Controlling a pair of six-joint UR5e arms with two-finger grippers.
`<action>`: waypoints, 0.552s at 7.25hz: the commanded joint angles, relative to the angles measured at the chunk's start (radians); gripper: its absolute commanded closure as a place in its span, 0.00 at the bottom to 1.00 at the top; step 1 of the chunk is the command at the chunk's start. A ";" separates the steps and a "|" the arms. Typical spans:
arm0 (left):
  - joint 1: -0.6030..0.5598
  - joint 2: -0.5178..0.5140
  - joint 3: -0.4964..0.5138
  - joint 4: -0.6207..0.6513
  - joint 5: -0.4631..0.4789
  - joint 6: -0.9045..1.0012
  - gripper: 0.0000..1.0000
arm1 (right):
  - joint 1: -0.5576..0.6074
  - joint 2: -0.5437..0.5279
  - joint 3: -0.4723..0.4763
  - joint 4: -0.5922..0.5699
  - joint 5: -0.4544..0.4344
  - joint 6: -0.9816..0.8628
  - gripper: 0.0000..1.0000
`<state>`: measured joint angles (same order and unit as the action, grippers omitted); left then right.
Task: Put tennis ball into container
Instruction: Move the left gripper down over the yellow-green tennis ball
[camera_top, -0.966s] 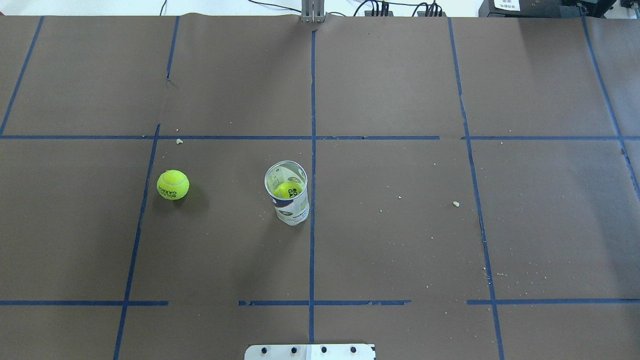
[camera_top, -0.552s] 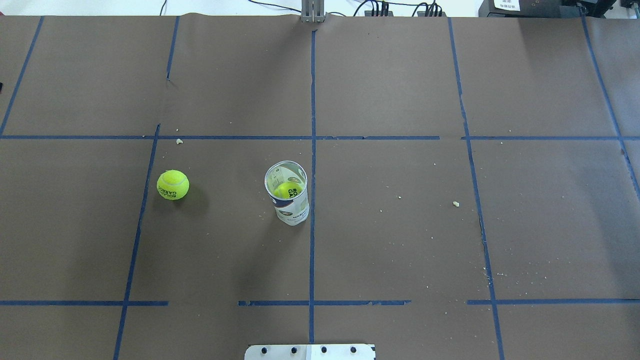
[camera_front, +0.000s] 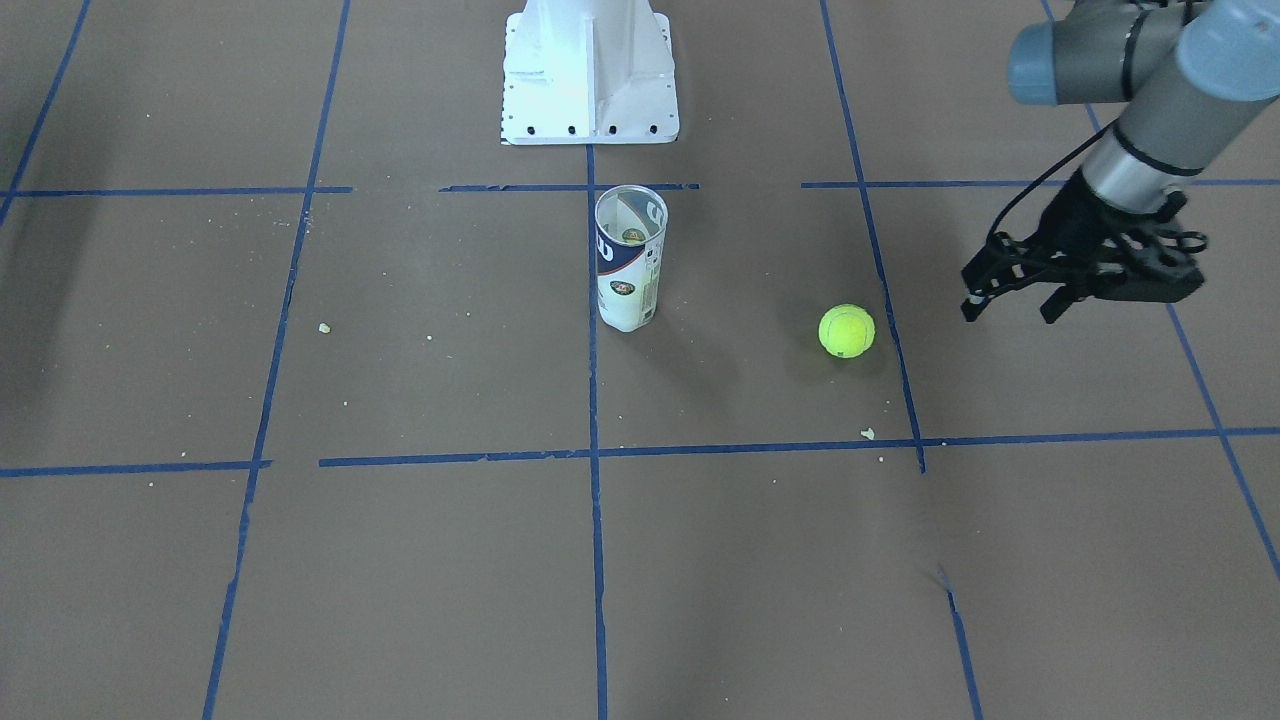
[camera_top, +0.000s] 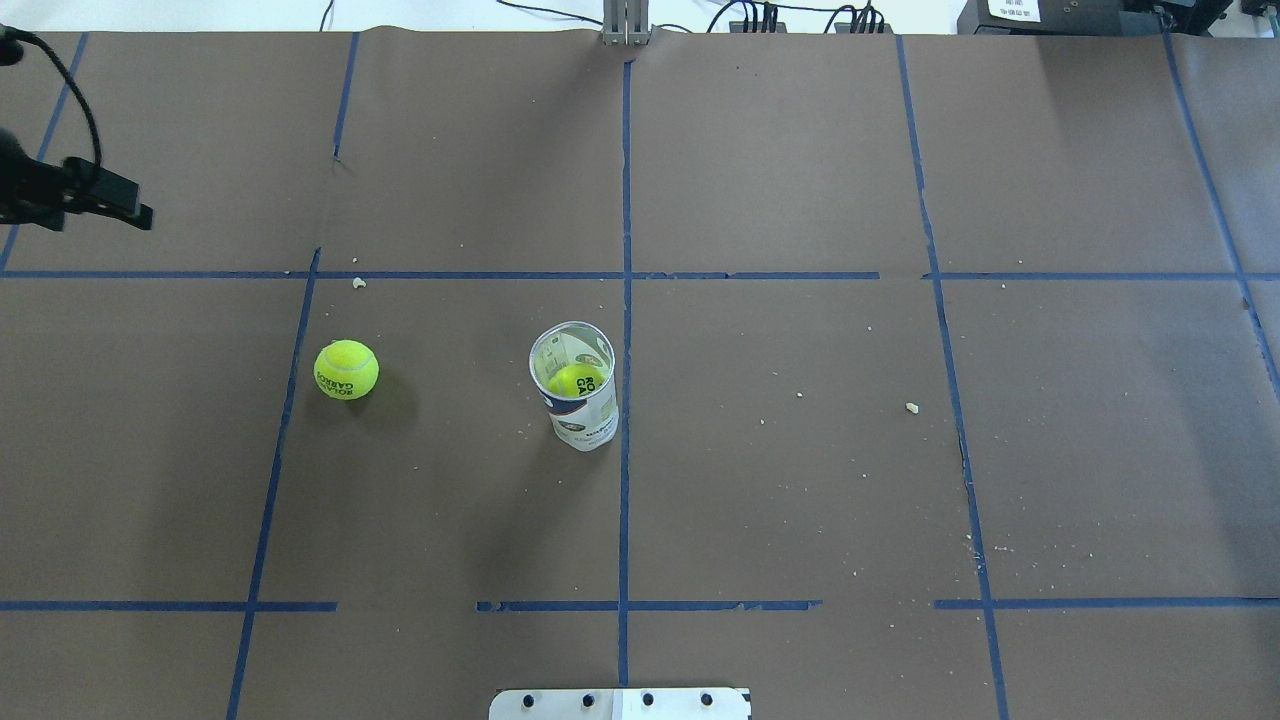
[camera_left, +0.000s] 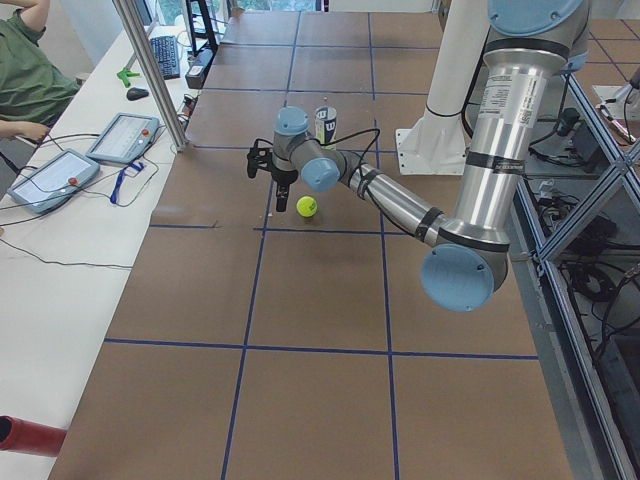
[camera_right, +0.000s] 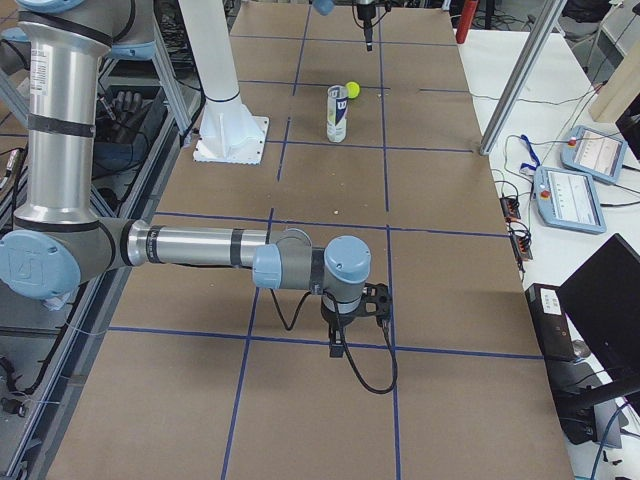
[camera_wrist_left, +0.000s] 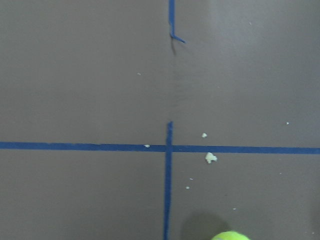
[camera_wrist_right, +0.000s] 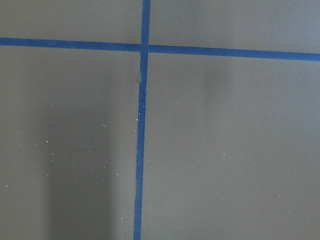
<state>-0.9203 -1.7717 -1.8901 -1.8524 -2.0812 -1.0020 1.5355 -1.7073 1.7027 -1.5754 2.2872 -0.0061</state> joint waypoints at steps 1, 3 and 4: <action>0.150 -0.026 0.014 -0.005 0.113 -0.133 0.00 | 0.000 0.000 0.000 0.000 0.000 0.000 0.00; 0.211 -0.070 0.058 -0.007 0.164 -0.210 0.00 | 0.000 0.000 0.000 0.000 0.000 0.000 0.00; 0.228 -0.071 0.066 -0.007 0.194 -0.217 0.00 | 0.000 0.000 0.000 0.000 0.000 0.000 0.00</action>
<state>-0.7227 -1.8314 -1.8403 -1.8588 -1.9233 -1.1988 1.5355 -1.7073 1.7027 -1.5754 2.2872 -0.0061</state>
